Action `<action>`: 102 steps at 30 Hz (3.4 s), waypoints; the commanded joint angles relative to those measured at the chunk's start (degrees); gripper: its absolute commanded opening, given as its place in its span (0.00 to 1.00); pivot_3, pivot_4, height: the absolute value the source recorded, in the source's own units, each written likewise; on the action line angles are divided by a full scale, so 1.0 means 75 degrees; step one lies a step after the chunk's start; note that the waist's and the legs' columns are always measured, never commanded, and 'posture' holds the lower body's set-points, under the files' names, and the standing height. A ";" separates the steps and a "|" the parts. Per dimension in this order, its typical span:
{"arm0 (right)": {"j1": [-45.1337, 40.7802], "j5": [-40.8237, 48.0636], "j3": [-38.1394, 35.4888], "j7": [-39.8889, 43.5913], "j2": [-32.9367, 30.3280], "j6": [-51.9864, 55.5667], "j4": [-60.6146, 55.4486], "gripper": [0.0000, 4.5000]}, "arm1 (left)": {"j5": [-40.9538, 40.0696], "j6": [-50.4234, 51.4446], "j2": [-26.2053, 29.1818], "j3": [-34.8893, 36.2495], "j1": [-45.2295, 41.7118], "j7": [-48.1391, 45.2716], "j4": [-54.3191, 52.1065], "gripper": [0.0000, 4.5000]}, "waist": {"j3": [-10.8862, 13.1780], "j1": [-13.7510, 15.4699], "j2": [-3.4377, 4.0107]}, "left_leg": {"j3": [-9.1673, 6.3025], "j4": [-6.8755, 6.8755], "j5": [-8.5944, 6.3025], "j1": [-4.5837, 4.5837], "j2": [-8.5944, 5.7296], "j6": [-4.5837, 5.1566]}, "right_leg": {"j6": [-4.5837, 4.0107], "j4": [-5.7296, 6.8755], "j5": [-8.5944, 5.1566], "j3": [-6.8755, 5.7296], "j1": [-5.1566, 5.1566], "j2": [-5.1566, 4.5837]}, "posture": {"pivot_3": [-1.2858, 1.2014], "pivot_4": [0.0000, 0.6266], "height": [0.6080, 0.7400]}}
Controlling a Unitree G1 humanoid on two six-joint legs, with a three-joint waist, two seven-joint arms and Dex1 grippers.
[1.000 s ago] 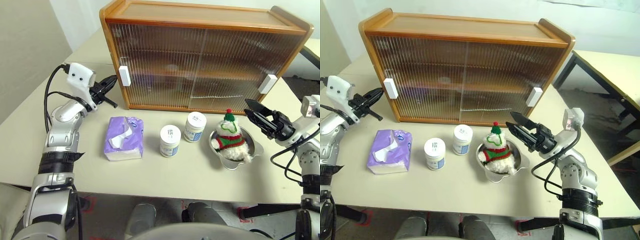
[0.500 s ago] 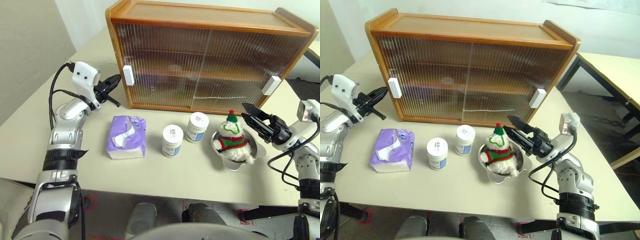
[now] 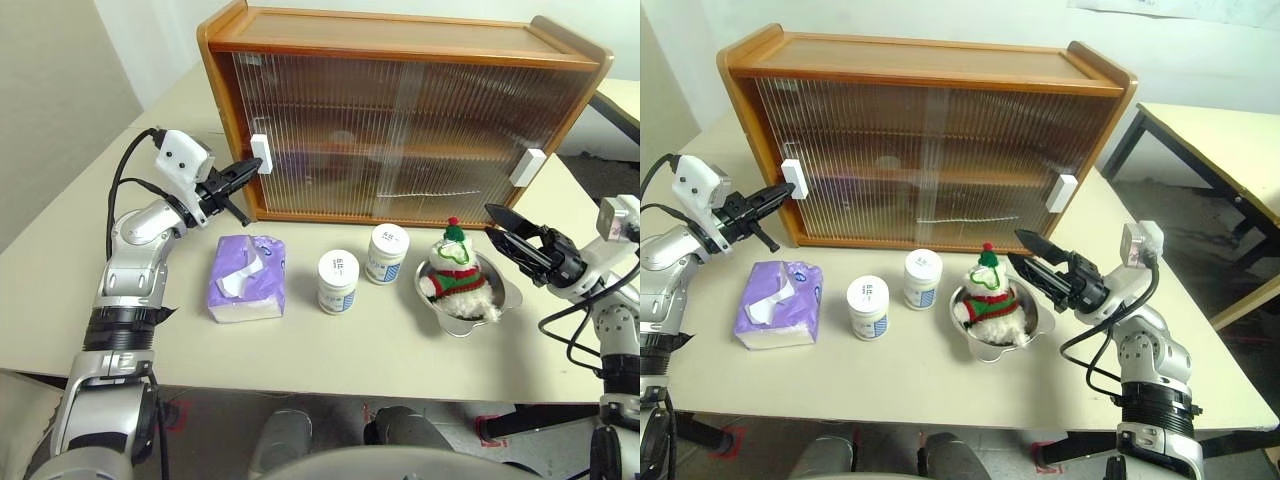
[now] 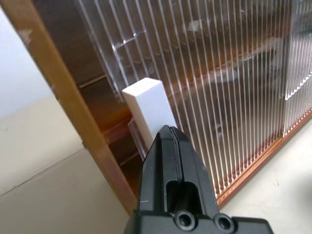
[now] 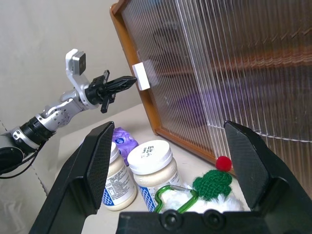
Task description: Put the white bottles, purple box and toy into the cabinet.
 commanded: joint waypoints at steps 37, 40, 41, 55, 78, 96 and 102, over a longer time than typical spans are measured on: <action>-0.0203 -0.0264 0.0751 0.0541 -0.0101 -0.0133 0.0020 1.00 | -0.0265 0.0090 0.0306 0.0530 0.0495 0.0179 -0.0393 0.01 | -0.0032 -0.0229 0.0031 | 0.0000 -0.0008 0.0001 0.0021 0.0002 0.0007 | 0.0006 -0.0003 -0.0008 -0.0003 0.0018 0.0000 | 0.50 0.00 1.00; -0.0219 -0.0267 0.0761 0.0561 -0.0109 -0.0146 0.0033 1.00 | 0.0021 0.0092 0.0331 0.0312 0.0273 0.0289 -0.0148 0.01 | -0.0034 -0.0230 0.0031 | 0.0000 -0.0008 0.0001 0.0022 0.0003 0.0006 | -0.0007 -0.0003 -0.0001 -0.0002 0.0018 0.0000 | 0.49 0.00 1.00; -0.0219 -0.0265 0.0760 0.0564 -0.0115 -0.0147 0.0030 1.00 | 0.0121 0.0087 0.0319 0.0234 0.0163 0.0343 -0.0025 0.01 | -0.0034 -0.0230 0.0031 | 0.0000 -0.0008 0.0001 0.0022 0.0003 0.0006 | -0.0007 -0.0003 -0.0001 -0.0002 0.0018 0.0000 | 0.49 0.00 1.00; 0.0154 -0.0153 0.0676 0.0442 -0.0133 -0.0095 -0.0314 1.00 | 0.0513 -0.0121 -0.0243 -0.0538 -0.0714 0.0333 0.0590 0.01 | -0.0033 -0.0191 0.0029 | 0.0001 -0.0004 0.0002 0.0016 -0.0001 0.0005 | 0.0000 -0.0006 -0.0003 -0.0001 0.0021 -0.0001 | 0.48 0.03 1.00; 0.0727 0.0101 0.0396 0.0058 -0.0235 -0.0030 -0.0978 1.00 | 0.0911 -0.0923 -0.2077 -0.1714 -0.2593 -0.0127 0.2637 0.01 | -0.0023 -0.0396 0.0018 | 0.0002 0.0026 -0.0016 -0.0016 -0.0005 0.0036 | 0.0110 -0.0030 -0.0041 0.0006 0.0019 -0.0003 | 0.45 0.04 1.00; 0.1025 0.0231 0.0357 -0.0063 -0.0243 -0.0057 -0.1223 1.00 | 0.0934 -0.0925 -0.1997 -0.1680 -0.2430 -0.0377 0.2218 0.01 | -0.0022 -0.0581 0.0022 | 0.0003 0.0084 -0.0057 -0.0092 -0.0091 0.0103 | 0.0234 -0.0066 -0.0055 0.0005 0.0002 -0.0095 | 0.45 0.03 1.00; 0.0816 0.0148 0.0478 0.0056 -0.0220 -0.0088 -0.0979 1.00 | 0.0162 0.0288 -0.1008 -0.1041 -0.1318 -0.0549 0.0021 0.13 | -0.0025 -0.0706 0.0027 | 0.0003 0.0073 -0.0061 -0.0092 -0.0100 0.0109 | 0.0213 -0.0065 -0.0048 0.0004 0.0001 -0.0100 | 0.46 0.02 1.00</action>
